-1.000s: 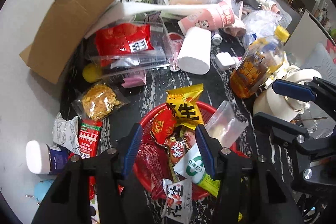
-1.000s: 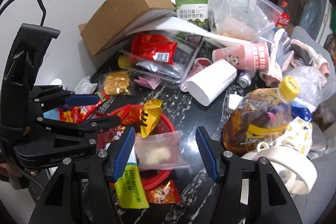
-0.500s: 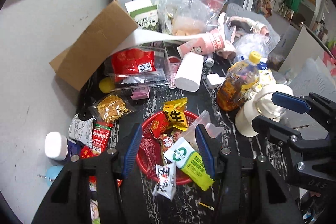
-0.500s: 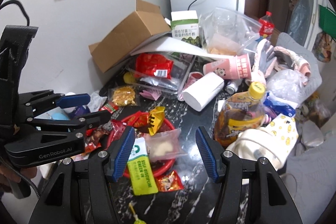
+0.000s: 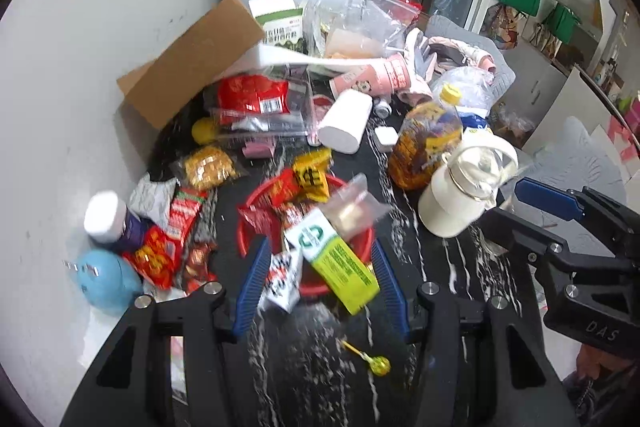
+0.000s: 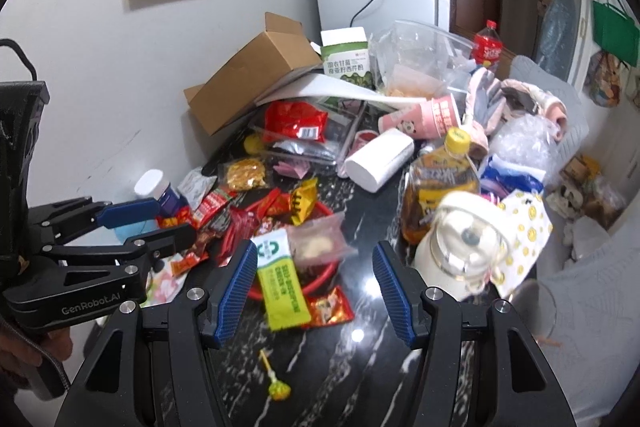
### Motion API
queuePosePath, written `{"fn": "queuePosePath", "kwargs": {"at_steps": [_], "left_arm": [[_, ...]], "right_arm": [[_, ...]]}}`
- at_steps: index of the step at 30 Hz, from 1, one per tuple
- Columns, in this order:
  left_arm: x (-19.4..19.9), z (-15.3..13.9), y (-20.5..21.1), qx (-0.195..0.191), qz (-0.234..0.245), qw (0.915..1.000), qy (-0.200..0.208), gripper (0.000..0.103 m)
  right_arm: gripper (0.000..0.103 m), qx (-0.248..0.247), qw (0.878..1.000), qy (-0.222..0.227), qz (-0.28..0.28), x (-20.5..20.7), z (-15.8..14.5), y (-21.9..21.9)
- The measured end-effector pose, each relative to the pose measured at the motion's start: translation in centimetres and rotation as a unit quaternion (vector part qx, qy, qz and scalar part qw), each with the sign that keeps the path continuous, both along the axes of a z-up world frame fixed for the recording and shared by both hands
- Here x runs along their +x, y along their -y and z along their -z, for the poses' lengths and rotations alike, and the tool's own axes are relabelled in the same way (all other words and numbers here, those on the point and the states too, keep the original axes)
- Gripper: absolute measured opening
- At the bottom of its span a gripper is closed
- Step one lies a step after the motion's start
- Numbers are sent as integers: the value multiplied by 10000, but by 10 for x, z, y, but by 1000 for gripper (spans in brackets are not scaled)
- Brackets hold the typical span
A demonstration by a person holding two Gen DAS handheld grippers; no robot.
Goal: Organize snacks
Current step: 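Withdraw both grippers from the basket and lower them toward the lollipop and red packet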
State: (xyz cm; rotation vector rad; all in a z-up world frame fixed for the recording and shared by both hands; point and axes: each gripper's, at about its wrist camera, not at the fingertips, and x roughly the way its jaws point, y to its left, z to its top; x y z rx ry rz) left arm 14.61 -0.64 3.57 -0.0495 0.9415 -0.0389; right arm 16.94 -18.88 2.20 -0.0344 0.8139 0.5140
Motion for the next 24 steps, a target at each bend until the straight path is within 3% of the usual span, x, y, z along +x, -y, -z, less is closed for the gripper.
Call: {"fn": "queuePosePath", "kwargs": {"at_steps": [13, 24], "left_arm": [[-40, 42, 27, -175, -78, 9986, -497, 51], [-51, 86, 43, -348, -266, 9952, -871, 51]], "right_arm": [[60, 4, 9984, -566, 46, -29, 41, 23], [60, -54, 9931, -1167, 63, -37, 92, 37]]}}
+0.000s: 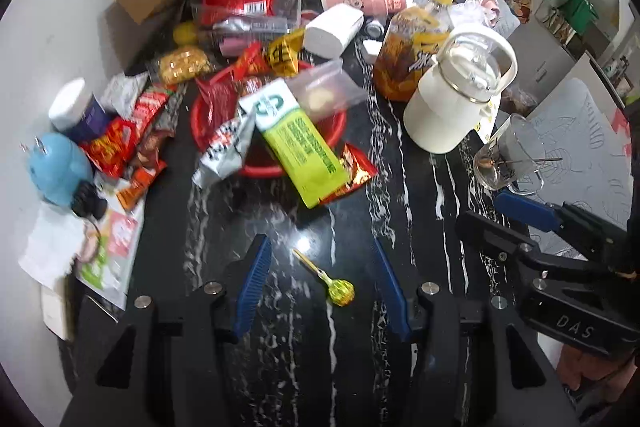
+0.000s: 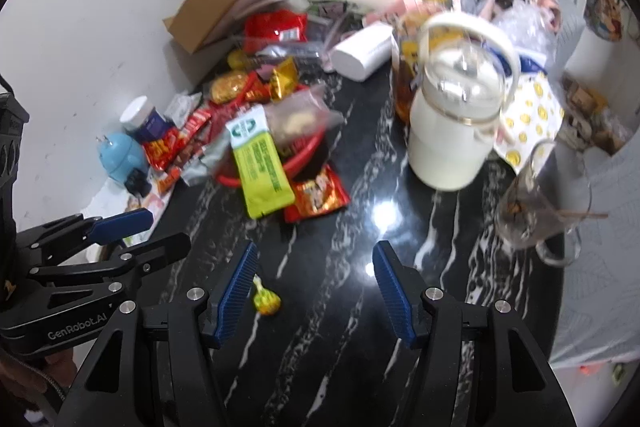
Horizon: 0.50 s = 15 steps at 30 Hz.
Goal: Organize snacks
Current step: 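Withdraw both grippers from the basket and lower them toward the lollipop and red packet, then grasp the yellow-green lollipop head with the left gripper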
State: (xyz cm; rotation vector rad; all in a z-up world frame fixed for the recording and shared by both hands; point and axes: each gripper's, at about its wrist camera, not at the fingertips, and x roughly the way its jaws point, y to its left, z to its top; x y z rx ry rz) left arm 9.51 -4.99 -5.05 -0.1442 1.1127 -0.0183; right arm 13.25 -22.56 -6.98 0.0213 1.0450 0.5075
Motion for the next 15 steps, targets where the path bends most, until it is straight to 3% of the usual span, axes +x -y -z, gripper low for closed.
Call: {"fn": "queuePosePath", "kwargs": {"at_steps": [15], "left_arm": [[-10, 77, 19, -368, -159, 9971, -650, 51]], "right_arm": [[60, -99, 9983, -573, 28, 10, 62, 15]]}}
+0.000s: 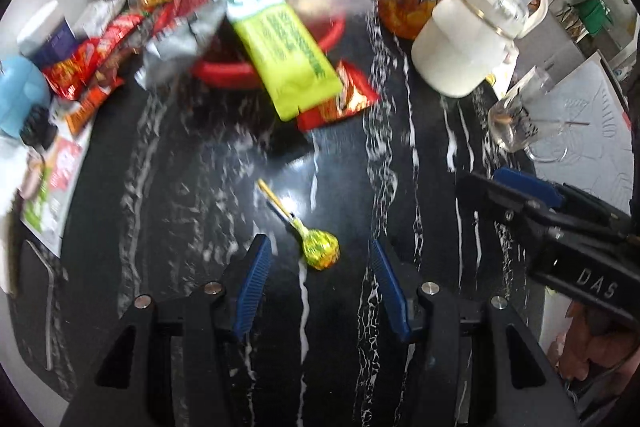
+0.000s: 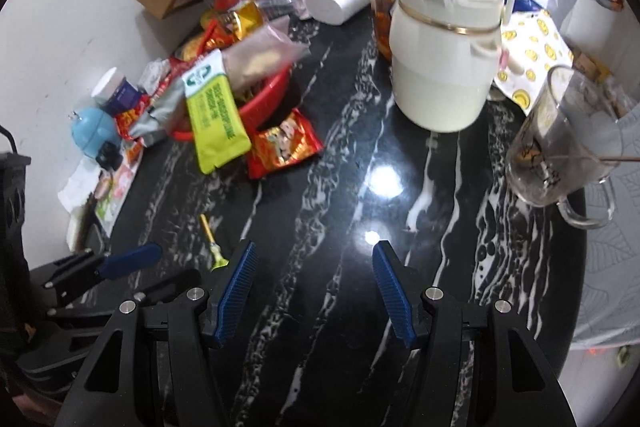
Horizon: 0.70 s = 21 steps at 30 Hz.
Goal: Organize snacks
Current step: 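Grasp the yellow-green lollipop head with the left gripper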
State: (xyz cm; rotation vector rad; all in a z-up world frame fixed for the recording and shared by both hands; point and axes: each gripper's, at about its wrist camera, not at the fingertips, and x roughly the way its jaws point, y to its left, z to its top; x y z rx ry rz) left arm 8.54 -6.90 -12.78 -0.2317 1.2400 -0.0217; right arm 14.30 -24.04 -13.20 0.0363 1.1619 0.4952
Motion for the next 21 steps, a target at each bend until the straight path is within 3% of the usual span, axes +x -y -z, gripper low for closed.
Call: {"fn": "queuePosePath", "kwargs": {"at_steps": [6, 11, 15, 18, 21], "left_arm": [[2, 25, 4, -119, -52, 9996, -257, 51], [7, 36, 3, -58, -86, 9997, -222, 51], [9, 41, 2, 32, -29, 9998, -208, 44], [7, 43, 1, 51, 18, 9999, -163, 24], [6, 44, 3, 152, 133, 9998, -46, 24]], "right_arm": [[60, 0, 9997, -232, -44, 9, 21, 2], [60, -5, 9995, -302, -105, 19, 28, -1], [60, -9, 9994, -308, -176, 26, 31, -6], [60, -8, 9993, -295, -233, 33, 33, -12], [60, 9, 9992, -262, -316, 41, 35, -18]]}}
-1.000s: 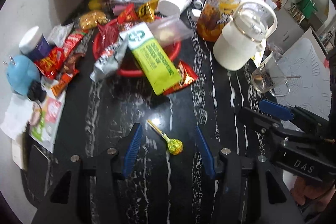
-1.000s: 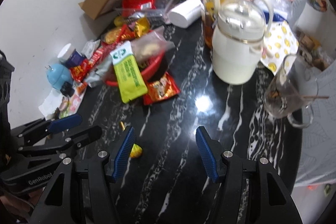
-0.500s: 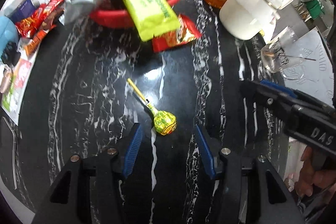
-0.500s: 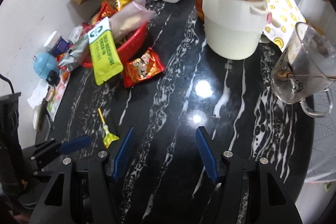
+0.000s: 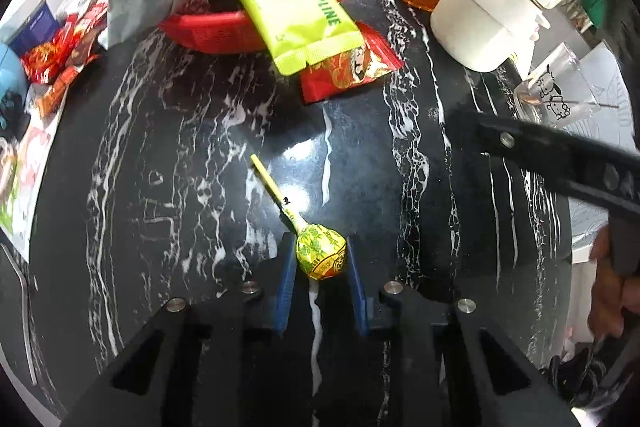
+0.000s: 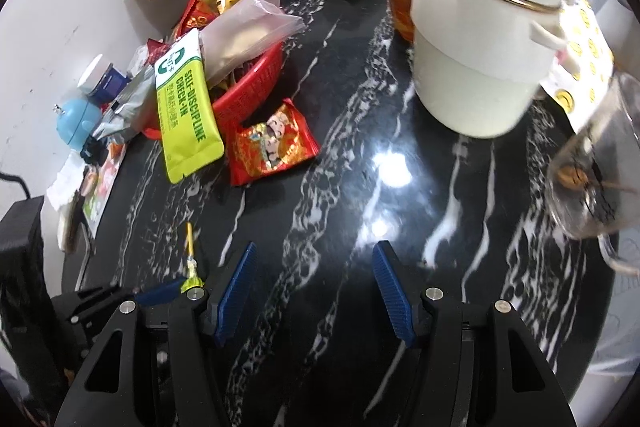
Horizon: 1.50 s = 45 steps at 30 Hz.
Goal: Organize snacks
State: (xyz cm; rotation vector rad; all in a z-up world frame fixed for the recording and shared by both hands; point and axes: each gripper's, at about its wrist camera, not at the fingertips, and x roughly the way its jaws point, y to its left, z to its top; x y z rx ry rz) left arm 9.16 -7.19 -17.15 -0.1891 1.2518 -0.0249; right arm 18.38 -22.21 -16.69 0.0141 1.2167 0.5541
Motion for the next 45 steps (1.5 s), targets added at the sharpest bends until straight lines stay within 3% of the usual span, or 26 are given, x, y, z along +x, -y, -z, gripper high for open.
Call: {"fn": "queuePosePath", "kwargs": {"at_steps": [4, 9, 18, 31, 38, 45], "left_arm": [[4, 0, -7, 70, 11, 10000, 43, 24], [13, -7, -29, 204, -105, 9995, 194, 24], [28, -16, -52, 312, -136, 9987, 391, 24], [35, -8, -38, 118, -31, 9995, 295, 24], [32, -8, -33, 87, -18, 9996, 260, 24], [24, -8, -30, 74, 32, 9997, 209, 24]], "right_arm": [[72, -33, 9999, 86, -137, 10, 3, -11], [78, 15, 9994, 163, -312, 22, 9, -25], [77, 257, 9981, 336, -453, 44, 17, -40], [38, 729, 9947, 233, -683, 61, 25, -26], [3, 884, 9948, 158, -474, 63, 30, -14], [1, 952, 9947, 139, -371, 53, 28, -5]]}}
